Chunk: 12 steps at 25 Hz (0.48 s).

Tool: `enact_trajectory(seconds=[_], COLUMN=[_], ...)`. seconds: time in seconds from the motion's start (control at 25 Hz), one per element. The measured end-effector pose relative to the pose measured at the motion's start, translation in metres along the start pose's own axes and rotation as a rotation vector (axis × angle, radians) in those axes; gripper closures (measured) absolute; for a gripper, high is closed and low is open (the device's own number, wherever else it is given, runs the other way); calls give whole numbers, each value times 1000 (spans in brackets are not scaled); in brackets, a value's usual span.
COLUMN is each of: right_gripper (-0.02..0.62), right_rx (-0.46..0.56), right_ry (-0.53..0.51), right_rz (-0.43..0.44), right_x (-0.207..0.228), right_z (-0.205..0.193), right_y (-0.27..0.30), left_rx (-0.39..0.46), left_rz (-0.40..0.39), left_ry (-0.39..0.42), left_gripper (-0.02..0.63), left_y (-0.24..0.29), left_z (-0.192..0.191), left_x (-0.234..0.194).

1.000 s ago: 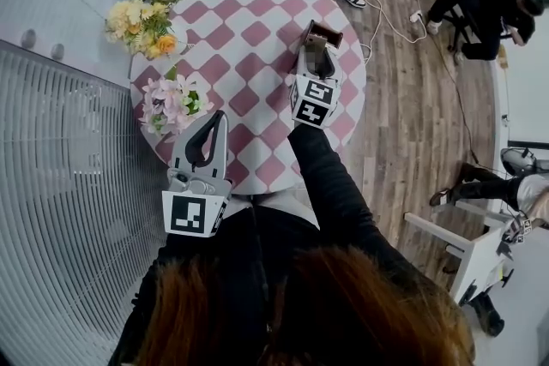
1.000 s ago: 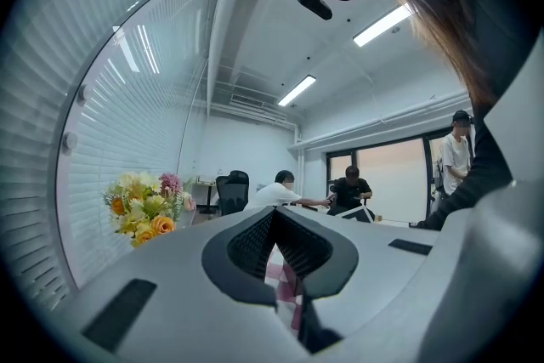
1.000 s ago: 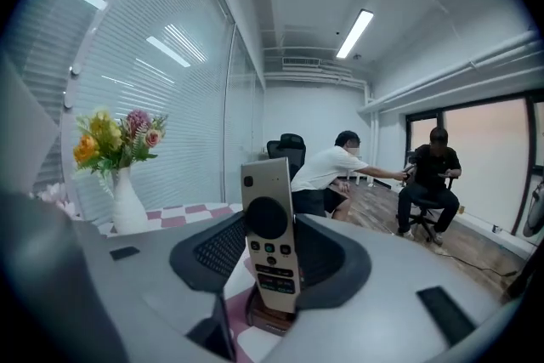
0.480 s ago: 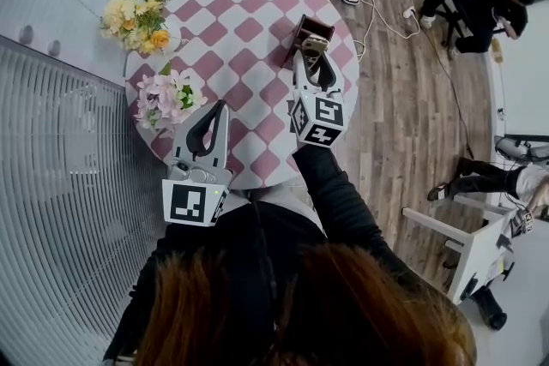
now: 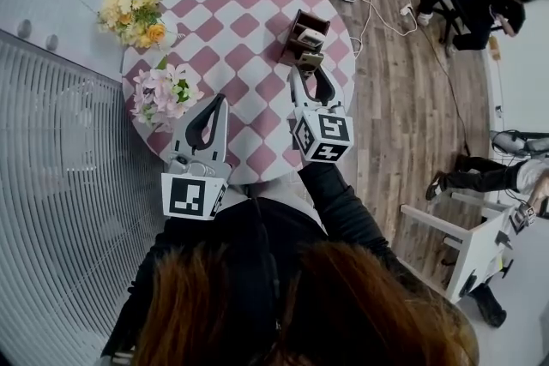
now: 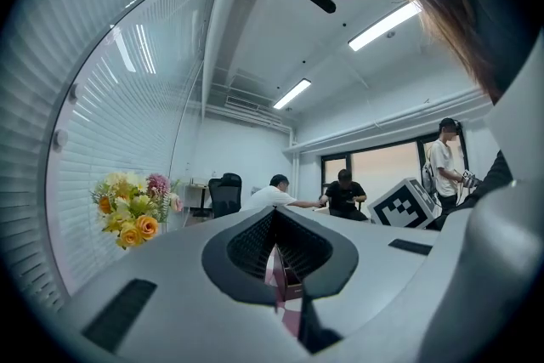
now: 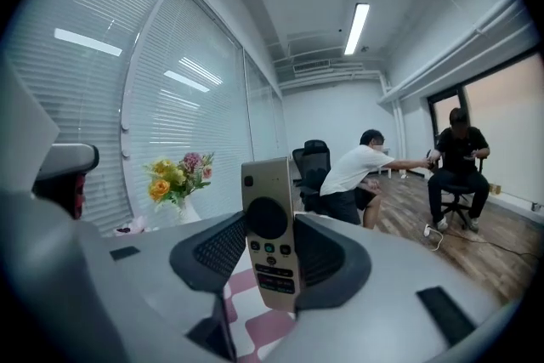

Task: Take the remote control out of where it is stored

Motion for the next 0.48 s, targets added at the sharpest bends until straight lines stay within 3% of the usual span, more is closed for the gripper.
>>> enact_trajectory(seconds=[0.24,0.48], right_gripper=[405,405], right_rx=[-249,-579], right_ry=[28,-48], right_rz=[91,154], right_x=[5,7], right_z=[-56,-125], right_y=[2,-2], left_rx=[2,-1], left_rz=[-7,-23], left_ry=[-1,-3], left_gripper=[597,597], left_y=[0,1], left_z=[0,-1], left_x=[7,13])
Point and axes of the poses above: the fingertips, and each gripper's own axes: y forward along the fingers, x to its right, z out of its top, the point moved 1 cm from there along -y, backward along the fingers
